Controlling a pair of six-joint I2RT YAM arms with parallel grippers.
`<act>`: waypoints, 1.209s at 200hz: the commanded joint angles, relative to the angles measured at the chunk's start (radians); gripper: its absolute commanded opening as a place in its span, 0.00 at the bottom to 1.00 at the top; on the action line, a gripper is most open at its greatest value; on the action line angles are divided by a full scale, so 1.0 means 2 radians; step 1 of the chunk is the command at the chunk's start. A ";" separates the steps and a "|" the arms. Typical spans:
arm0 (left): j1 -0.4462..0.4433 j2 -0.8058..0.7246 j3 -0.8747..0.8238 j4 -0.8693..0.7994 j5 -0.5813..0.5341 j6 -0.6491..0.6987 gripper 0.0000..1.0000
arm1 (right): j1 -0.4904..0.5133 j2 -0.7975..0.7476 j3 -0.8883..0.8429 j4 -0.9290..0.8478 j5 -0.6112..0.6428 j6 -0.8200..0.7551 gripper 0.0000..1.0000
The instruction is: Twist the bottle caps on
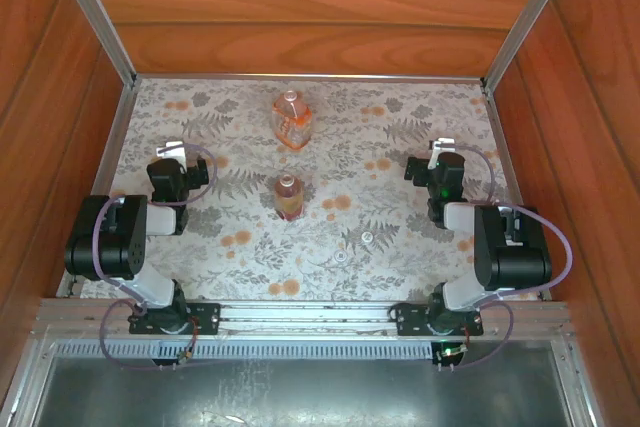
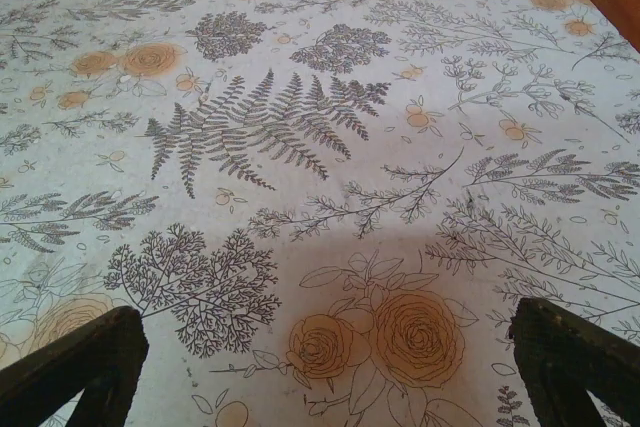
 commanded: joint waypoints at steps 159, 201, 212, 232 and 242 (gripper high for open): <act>0.003 -0.005 0.006 0.006 -0.002 -0.003 1.00 | 0.003 -0.009 0.006 0.000 -0.002 0.000 1.00; 0.003 -0.005 0.005 0.006 -0.003 -0.003 1.00 | 0.003 -0.009 0.005 0.000 -0.002 0.000 1.00; 0.003 -0.007 0.004 0.006 -0.002 -0.003 1.00 | 0.003 -0.010 0.004 0.000 -0.002 0.000 1.00; 0.003 -0.019 0.003 0.006 0.003 0.000 1.00 | 0.003 -0.019 -0.002 0.006 -0.014 -0.008 1.00; 0.001 -0.036 -0.003 0.005 0.004 0.004 1.00 | 0.004 -0.037 -0.005 -0.005 -0.027 -0.015 1.00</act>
